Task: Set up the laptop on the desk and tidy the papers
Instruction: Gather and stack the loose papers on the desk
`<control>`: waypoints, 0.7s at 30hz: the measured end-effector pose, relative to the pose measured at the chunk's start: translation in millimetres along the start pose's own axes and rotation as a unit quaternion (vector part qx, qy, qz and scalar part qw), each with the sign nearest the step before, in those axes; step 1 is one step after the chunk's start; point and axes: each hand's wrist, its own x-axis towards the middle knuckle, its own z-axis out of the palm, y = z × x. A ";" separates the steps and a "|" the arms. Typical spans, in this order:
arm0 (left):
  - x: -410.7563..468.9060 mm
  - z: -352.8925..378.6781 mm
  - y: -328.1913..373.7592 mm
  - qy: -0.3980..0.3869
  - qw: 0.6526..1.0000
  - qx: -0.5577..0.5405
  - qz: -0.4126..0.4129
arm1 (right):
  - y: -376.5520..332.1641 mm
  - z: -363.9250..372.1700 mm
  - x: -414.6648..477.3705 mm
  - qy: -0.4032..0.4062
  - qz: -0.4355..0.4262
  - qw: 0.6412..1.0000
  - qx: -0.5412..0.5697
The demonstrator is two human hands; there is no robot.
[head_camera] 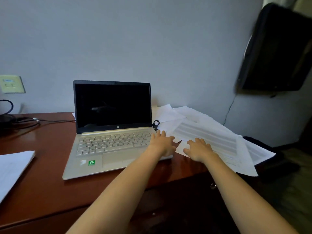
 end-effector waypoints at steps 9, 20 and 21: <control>40.8 27.7 44.3 -0.021 0.999 -0.033 0.024 | 49.9 20.8 9.4 -0.009 0.026 0.999 0.042; 53.0 67.7 63.8 0.020 0.994 -0.104 0.006 | 66.0 43.7 29.6 0.040 0.020 0.993 0.106; 53.9 67.7 64.3 0.022 0.994 -0.107 0.005 | 65.6 44.2 31.7 0.038 0.023 0.993 0.110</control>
